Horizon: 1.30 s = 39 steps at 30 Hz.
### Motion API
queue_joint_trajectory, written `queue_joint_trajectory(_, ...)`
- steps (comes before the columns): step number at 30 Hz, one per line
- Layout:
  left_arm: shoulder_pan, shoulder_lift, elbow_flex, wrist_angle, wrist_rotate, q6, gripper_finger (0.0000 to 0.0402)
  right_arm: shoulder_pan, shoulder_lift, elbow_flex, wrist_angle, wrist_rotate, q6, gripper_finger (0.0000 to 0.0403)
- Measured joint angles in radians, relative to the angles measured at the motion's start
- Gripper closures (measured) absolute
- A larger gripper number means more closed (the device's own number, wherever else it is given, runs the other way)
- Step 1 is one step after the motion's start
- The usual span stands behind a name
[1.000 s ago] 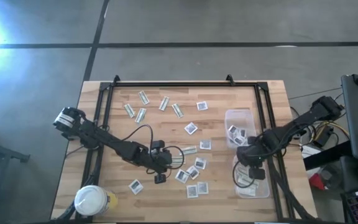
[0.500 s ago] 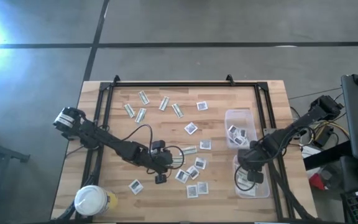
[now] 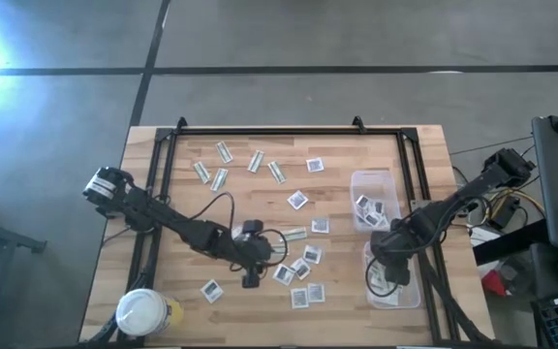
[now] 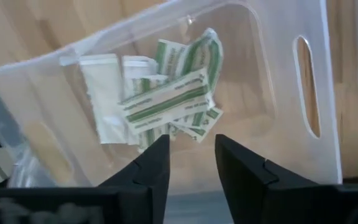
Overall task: Pick & Place First Aid Supplies
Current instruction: Put the towelette pack into the top bin
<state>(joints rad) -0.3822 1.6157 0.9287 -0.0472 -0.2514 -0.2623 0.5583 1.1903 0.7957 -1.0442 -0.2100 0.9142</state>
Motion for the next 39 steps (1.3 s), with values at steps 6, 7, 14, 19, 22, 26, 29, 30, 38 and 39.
queue_joint_trajectory(6,-0.001,0.029,0.013,0.233,0.038,0.246,0.0209,0.0,-0.028,0.044,-0.002,0.004,-0.011,0.0269)
queue_joint_trajectory(7,-0.001,0.038,0.022,0.238,0.042,0.271,0.0209,0.0,-0.036,0.051,-0.003,0.009,-0.013,0.0269)
queue_joint_trajectory(14,-0.001,0.138,0.096,0.233,0.044,0.38,0.0209,0.0,-0.101,0.084,-0.003,0.14,-0.031,0.0282)
queue_joint_trajectory(19,0.004,0.213,0.146,0.231,0.044,0.428,0.0209,0.0,-0.143,0.098,-0.001,0.201,-0.035,0.0292)
queue_joint_trajectory(22,0.01,0.254,0.168,0.232,0.042,0.451,0.0209,0.0,-0.161,0.099,0.001,0.215,-0.034,0.0297)
queue_joint_trajectory(26,0.017,0.307,0.19,0.231,0.042,0.463,0.0209,0.0,-0.168,0.099,0.002,0.215,-0.031,0.0303)
queue_joint_trajectory(29,0.022,0.351,0.205,0.231,0.043,0.482,0.0209,0.0,-0.165,0.099,0.003,0.215,-0.031,0.0308)
queue_joint_trajectory(30,0.025,0.365,0.211,0.23,0.043,0.488,0.0209,0.0,-0.162,0.099,0.003,0.215,-0.031,0.0309)
queue_joint_trajectory(38,0.051,0.418,0.227,0.228,0.049,0.502,0.0209,0.0,-0.154,0.099,0.004,0.214,-0.031,0.0322)
queue_joint_trajectory(39,0.055,0.418,0.227,0.222,0.051,0.501,0.0209,0.0,-0.154,0.099,0.004,0.214,-0.031,0.0323)
